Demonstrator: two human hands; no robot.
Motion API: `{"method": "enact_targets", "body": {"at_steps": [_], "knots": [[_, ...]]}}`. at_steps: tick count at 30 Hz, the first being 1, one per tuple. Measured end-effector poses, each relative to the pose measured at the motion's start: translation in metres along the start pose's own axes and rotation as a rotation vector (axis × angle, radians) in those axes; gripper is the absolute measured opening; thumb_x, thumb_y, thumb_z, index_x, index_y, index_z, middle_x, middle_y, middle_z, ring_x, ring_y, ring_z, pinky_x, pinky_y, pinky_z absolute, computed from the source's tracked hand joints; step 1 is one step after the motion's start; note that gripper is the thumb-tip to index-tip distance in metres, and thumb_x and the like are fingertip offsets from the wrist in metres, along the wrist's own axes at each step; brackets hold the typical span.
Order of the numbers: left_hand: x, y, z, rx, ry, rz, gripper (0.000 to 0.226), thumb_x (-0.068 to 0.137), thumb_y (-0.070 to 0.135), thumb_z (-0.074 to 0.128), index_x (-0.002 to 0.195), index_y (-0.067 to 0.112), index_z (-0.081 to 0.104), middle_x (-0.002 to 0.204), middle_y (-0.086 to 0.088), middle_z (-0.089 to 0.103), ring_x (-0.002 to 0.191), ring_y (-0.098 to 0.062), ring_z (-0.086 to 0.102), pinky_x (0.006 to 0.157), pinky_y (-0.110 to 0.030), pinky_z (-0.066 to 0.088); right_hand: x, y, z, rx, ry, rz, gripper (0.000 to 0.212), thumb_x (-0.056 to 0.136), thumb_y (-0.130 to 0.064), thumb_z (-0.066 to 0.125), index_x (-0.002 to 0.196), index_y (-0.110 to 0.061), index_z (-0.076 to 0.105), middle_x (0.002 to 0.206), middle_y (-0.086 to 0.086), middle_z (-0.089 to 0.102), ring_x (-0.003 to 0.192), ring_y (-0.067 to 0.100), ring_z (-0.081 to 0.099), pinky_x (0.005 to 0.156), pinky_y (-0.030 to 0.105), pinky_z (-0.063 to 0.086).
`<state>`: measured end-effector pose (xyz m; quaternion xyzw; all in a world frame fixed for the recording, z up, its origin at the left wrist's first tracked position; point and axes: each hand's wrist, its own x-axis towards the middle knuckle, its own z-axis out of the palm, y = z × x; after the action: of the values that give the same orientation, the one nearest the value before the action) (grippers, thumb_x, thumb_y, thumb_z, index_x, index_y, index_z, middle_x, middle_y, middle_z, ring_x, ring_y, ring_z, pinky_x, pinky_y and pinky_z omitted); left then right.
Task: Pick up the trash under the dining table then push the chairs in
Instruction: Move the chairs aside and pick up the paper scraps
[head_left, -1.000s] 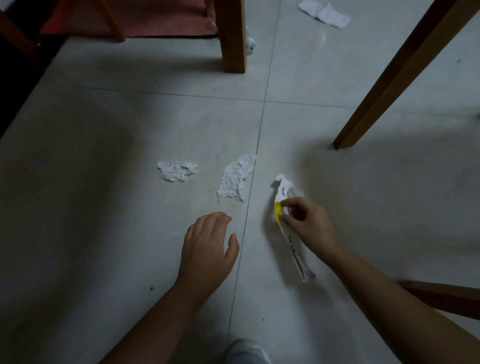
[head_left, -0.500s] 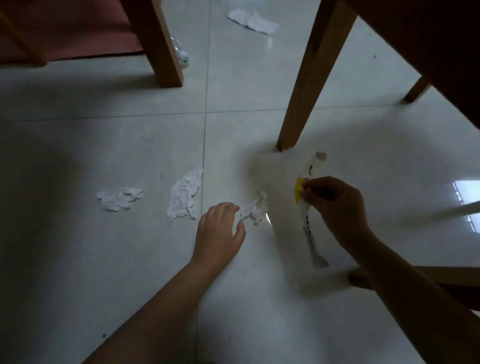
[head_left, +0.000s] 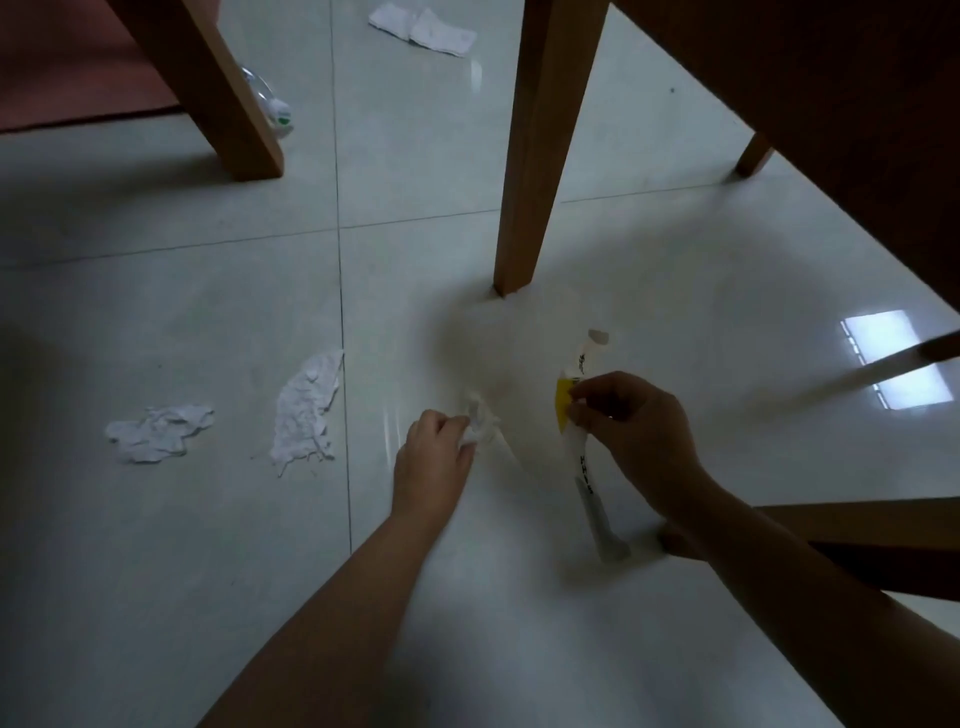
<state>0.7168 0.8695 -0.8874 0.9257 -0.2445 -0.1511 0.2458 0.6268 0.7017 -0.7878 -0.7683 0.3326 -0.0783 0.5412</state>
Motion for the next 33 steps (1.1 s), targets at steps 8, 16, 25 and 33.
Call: {"method": "enact_targets", "body": {"at_steps": [8, 16, 25, 33], "knots": [[-0.036, -0.004, -0.017, -0.172, 0.095, -0.123, 0.006, 0.086, 0.006, 0.059, 0.082, 0.004, 0.062, 0.083, -0.007, 0.052, 0.072, -0.022, 0.052, 0.057, -0.018, 0.028, -0.004, -0.002, 0.017, 0.007, -0.037, 0.016, 0.027, 0.077, -0.006, 0.070, 0.074, -0.031, 0.063, 0.076, -0.011, 0.065, 0.068, -0.003, 0.060, 0.063, 0.008, 0.047], [-0.080, 0.010, -0.095, -0.233, 0.352, -0.107, 0.004, 0.081, -0.001, 0.062, 0.083, 0.003, 0.063, 0.080, -0.007, 0.057, 0.071, -0.006, 0.048, 0.067, -0.004, 0.034, -0.038, -0.043, 0.049, 0.117, -0.025, 0.077, 0.021, 0.076, -0.002, 0.069, 0.077, -0.024, 0.066, 0.065, -0.011, 0.060, 0.057, -0.007, 0.054, 0.059, 0.004, 0.038], [-0.115, 0.116, -0.216, -0.288, 0.390, -0.192, 0.009, 0.080, 0.006, 0.057, 0.084, 0.001, 0.064, 0.080, -0.009, 0.056, 0.068, -0.010, 0.048, 0.061, -0.014, 0.036, -0.107, -0.187, -0.026, 0.297, 0.030, 0.221, 0.027, 0.080, 0.004, 0.063, 0.080, -0.023, 0.063, 0.061, -0.002, 0.047, 0.051, -0.001, 0.045, 0.058, 0.007, 0.040], [-0.162, 0.247, -0.323, -0.366, 0.509, -0.334, 0.007, 0.082, -0.004, 0.062, 0.086, 0.000, 0.064, 0.081, -0.003, 0.051, 0.068, -0.018, 0.049, 0.061, -0.003, 0.035, -0.176, -0.305, -0.124, 0.304, 0.060, 0.243, 0.021, 0.080, 0.003, 0.064, 0.086, -0.017, 0.066, 0.065, -0.003, 0.054, 0.054, -0.002, 0.048, 0.061, 0.012, 0.046]]}}
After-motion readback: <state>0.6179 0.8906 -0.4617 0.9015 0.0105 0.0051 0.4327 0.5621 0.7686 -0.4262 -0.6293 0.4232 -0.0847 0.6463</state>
